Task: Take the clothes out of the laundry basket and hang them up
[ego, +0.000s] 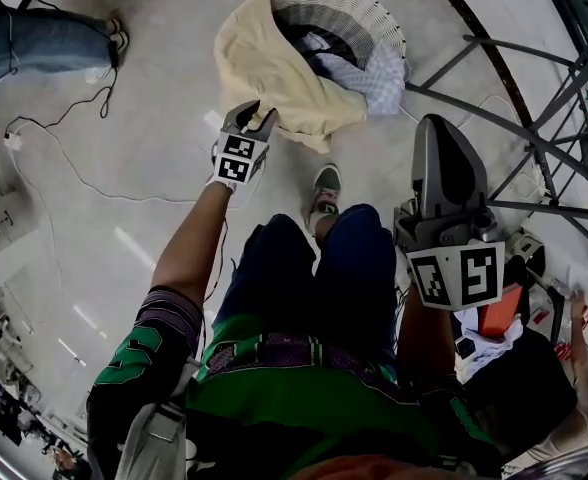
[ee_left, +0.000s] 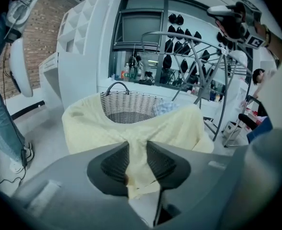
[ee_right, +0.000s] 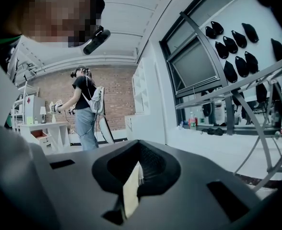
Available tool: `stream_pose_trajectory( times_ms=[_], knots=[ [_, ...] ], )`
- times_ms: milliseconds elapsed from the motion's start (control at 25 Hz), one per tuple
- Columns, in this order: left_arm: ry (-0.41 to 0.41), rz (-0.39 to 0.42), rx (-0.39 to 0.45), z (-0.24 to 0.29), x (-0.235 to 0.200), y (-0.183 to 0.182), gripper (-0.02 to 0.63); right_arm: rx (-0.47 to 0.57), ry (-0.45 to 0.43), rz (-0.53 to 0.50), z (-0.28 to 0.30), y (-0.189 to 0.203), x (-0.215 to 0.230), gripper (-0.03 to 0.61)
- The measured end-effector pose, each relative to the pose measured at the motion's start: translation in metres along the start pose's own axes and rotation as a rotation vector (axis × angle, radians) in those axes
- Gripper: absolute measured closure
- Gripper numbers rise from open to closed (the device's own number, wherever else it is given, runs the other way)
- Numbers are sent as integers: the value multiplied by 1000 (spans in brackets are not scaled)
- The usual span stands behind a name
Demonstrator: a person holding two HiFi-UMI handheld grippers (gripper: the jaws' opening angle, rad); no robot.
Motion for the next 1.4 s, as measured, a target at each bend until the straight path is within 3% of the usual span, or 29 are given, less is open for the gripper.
stream_pose_trajectory(
  times_ms=[80,120,400,720,1120,1400],
  knots=[
    [-10,8,-17,-2,2,1,562,2,2,0,-1,-4,2,578],
    [-13,4,-24,-4,2,0,573,1,3,1,-2,-7,3,578],
    [-13,-11,-31,-41,7,-28,583,-19,-2,13,-13,-37,-3,578],
    [-2,6,2,-128,22,-95,583,23,-13,6,-45,-130,-33,578],
    [-12,31,134,-260,39,-187,584,108,-1,-49,-120,-245,-95,578],
    [3,84,319,-371,63,-256,584,176,4,-97,-180,-297,-164,578]
  ],
)
Point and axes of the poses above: the fingertips, and each gripper's own axes: z forward along the fingers, x to its right, y out of its underside, the point moved 1 cm from there along -z, backward along the fingers, and after that the axes turned 1 degree about -z, right-handed, at the moved point
